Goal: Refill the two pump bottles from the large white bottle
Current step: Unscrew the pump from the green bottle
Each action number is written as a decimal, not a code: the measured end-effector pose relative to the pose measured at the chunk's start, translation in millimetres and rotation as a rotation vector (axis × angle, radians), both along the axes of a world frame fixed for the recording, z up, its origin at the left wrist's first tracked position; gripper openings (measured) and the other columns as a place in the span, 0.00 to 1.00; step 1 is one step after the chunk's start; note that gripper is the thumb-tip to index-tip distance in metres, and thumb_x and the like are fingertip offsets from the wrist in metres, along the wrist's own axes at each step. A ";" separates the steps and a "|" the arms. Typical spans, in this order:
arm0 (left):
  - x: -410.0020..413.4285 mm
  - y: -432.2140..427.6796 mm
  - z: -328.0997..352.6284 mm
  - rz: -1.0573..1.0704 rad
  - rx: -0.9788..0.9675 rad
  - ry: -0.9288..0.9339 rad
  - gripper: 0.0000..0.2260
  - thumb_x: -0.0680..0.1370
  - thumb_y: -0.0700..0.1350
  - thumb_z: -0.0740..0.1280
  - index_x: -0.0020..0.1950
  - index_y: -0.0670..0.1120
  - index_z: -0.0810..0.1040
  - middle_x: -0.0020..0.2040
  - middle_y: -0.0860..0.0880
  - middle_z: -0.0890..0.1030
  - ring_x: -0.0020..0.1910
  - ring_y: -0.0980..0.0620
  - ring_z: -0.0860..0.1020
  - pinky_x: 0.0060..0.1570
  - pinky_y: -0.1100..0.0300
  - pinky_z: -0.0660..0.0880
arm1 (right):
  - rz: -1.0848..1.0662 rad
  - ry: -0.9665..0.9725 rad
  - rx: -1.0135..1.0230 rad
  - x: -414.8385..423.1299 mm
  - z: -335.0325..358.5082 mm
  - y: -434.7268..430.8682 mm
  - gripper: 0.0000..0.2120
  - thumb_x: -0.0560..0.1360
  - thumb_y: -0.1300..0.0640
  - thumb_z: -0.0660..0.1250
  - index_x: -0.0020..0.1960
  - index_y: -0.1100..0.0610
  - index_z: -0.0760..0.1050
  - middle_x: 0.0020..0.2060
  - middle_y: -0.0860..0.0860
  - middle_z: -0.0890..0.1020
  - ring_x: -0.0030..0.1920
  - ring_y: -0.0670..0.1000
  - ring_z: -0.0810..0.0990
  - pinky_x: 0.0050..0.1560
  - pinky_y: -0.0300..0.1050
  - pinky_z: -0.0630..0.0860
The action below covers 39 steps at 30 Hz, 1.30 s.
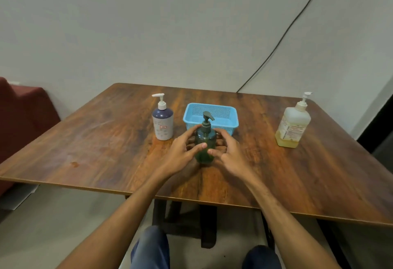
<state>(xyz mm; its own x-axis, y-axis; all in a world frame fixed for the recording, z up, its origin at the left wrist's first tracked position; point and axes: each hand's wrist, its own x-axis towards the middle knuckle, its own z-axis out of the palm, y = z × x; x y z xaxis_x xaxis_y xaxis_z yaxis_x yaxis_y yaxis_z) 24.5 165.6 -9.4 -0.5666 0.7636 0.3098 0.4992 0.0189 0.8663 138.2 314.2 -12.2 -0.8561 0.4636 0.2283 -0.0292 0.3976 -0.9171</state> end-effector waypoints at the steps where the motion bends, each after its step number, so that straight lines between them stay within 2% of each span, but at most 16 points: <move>1: 2.2 4.0 -2.3 -0.013 0.001 0.001 0.28 0.80 0.44 0.69 0.78 0.47 0.65 0.70 0.55 0.74 0.64 0.67 0.75 0.64 0.66 0.74 | -0.004 -0.003 -0.004 4.2 -2.5 3.5 0.27 0.75 0.64 0.73 0.66 0.41 0.70 0.61 0.39 0.78 0.62 0.41 0.78 0.59 0.40 0.78; 3: 5.3 11.7 -7.3 -0.036 -0.008 -0.001 0.28 0.80 0.44 0.70 0.78 0.48 0.65 0.71 0.54 0.74 0.66 0.64 0.75 0.66 0.63 0.74 | -0.012 -0.019 -0.009 12.0 -6.6 9.8 0.26 0.75 0.64 0.73 0.66 0.42 0.70 0.60 0.38 0.79 0.59 0.39 0.79 0.56 0.38 0.79; 7: 9.5 19.5 -14.8 -0.072 -0.024 -0.003 0.29 0.80 0.46 0.70 0.79 0.50 0.63 0.73 0.53 0.73 0.69 0.59 0.74 0.68 0.61 0.74 | -0.007 -0.042 -0.007 20.0 -14.7 16.7 0.28 0.76 0.62 0.73 0.70 0.45 0.69 0.65 0.43 0.78 0.65 0.44 0.77 0.62 0.44 0.79; 11: 7.3 21.5 -14.3 -0.101 -0.057 -0.025 0.29 0.80 0.47 0.70 0.78 0.55 0.62 0.69 0.62 0.73 0.66 0.67 0.74 0.68 0.60 0.73 | 0.011 -0.032 -0.028 21.0 -16.3 18.8 0.28 0.75 0.62 0.74 0.70 0.47 0.70 0.65 0.43 0.78 0.65 0.42 0.77 0.58 0.38 0.79; 13: 6.3 22.5 -12.3 -0.121 -0.068 -0.051 0.31 0.79 0.50 0.71 0.79 0.55 0.61 0.68 0.65 0.72 0.66 0.67 0.73 0.70 0.59 0.72 | 0.027 -0.024 -0.037 19.7 -16.7 18.3 0.29 0.74 0.63 0.74 0.72 0.50 0.69 0.65 0.44 0.78 0.63 0.39 0.78 0.57 0.37 0.79; 15: 5.5 24.5 -9.5 -0.118 -0.056 -0.078 0.34 0.78 0.54 0.71 0.80 0.54 0.60 0.70 0.65 0.70 0.69 0.65 0.71 0.71 0.58 0.69 | 0.029 -0.029 -0.047 17.2 -19.1 18.9 0.30 0.74 0.63 0.74 0.73 0.50 0.69 0.65 0.45 0.78 0.62 0.39 0.78 0.59 0.39 0.79; 17: 5.1 26.2 -4.7 -0.103 -0.011 -0.107 0.33 0.78 0.56 0.70 0.80 0.55 0.61 0.75 0.60 0.69 0.73 0.62 0.69 0.71 0.58 0.69 | 0.026 -0.037 -0.058 15.9 -21.4 19.0 0.30 0.75 0.62 0.73 0.73 0.49 0.69 0.66 0.46 0.78 0.62 0.42 0.79 0.61 0.43 0.79; 20: 5.8 29.8 9.2 -0.130 0.075 -0.144 0.24 0.81 0.47 0.67 0.76 0.55 0.65 0.73 0.58 0.72 0.72 0.62 0.70 0.69 0.62 0.71 | 0.026 -0.043 -0.084 14.1 -25.5 20.5 0.29 0.76 0.62 0.73 0.73 0.46 0.68 0.66 0.46 0.77 0.65 0.47 0.78 0.64 0.49 0.79; 22: 5.2 33.8 17.7 -0.164 0.095 -0.144 0.21 0.82 0.40 0.65 0.75 0.49 0.69 0.70 0.56 0.75 0.70 0.61 0.73 0.67 0.62 0.73 | 0.032 -0.047 -0.093 13.6 -26.6 20.7 0.30 0.76 0.62 0.72 0.73 0.46 0.68 0.67 0.45 0.77 0.65 0.46 0.78 0.65 0.51 0.78; 24: 3.4 38.9 21.7 -0.193 0.110 -0.124 0.19 0.82 0.36 0.64 0.73 0.41 0.72 0.69 0.50 0.78 0.69 0.56 0.76 0.67 0.60 0.74 | 0.031 -0.048 -0.088 13.6 -27.9 22.1 0.30 0.76 0.62 0.72 0.74 0.47 0.67 0.67 0.46 0.77 0.65 0.46 0.78 0.65 0.51 0.78; 26: 2.3 42.3 22.2 -0.175 0.145 -0.128 0.16 0.80 0.34 0.66 0.69 0.38 0.76 0.65 0.46 0.81 0.66 0.54 0.79 0.66 0.57 0.75 | 0.032 -0.050 -0.095 14.5 -28.1 22.1 0.30 0.76 0.63 0.72 0.73 0.47 0.67 0.66 0.46 0.77 0.64 0.45 0.78 0.65 0.52 0.78; 28: 3.0 44.8 20.9 -0.109 0.195 -0.147 0.15 0.77 0.33 0.70 0.64 0.40 0.80 0.60 0.47 0.83 0.61 0.54 0.81 0.64 0.56 0.77 | 0.023 -0.054 -0.080 14.3 -28.2 21.8 0.29 0.76 0.62 0.72 0.72 0.44 0.67 0.66 0.44 0.77 0.65 0.45 0.78 0.66 0.53 0.77; 32: 8.0 52.2 15.2 0.085 0.273 -0.153 0.16 0.70 0.39 0.79 0.57 0.42 0.84 0.55 0.49 0.86 0.54 0.53 0.85 0.57 0.49 0.82 | -0.008 -0.047 -0.042 11.6 -29.2 20.1 0.30 0.76 0.60 0.73 0.70 0.38 0.66 0.67 0.45 0.76 0.65 0.48 0.77 0.65 0.56 0.78; 35: 13.4 57.4 13.3 0.157 0.274 -0.156 0.20 0.66 0.47 0.82 0.55 0.45 0.82 0.52 0.51 0.86 0.52 0.52 0.84 0.54 0.51 0.83 | -0.032 -0.062 -0.020 11.1 -28.8 17.7 0.32 0.76 0.59 0.73 0.68 0.31 0.64 0.69 0.45 0.74 0.68 0.48 0.75 0.67 0.57 0.76; 37: 14.0 59.1 13.4 0.113 0.225 -0.189 0.23 0.68 0.50 0.81 0.59 0.48 0.79 0.55 0.52 0.83 0.56 0.54 0.82 0.58 0.53 0.81 | -0.049 -0.076 -0.011 11.7 -28.8 16.9 0.33 0.77 0.59 0.72 0.70 0.33 0.62 0.70 0.44 0.73 0.69 0.47 0.73 0.68 0.57 0.75; 39: 14.2 57.1 15.6 -0.013 0.171 -0.244 0.22 0.75 0.50 0.76 0.67 0.51 0.76 0.63 0.55 0.80 0.63 0.58 0.79 0.64 0.54 0.78 | -0.044 -0.074 -0.023 12.1 -28.7 16.5 0.32 0.77 0.60 0.72 0.72 0.37 0.63 0.70 0.44 0.73 0.69 0.47 0.74 0.68 0.57 0.75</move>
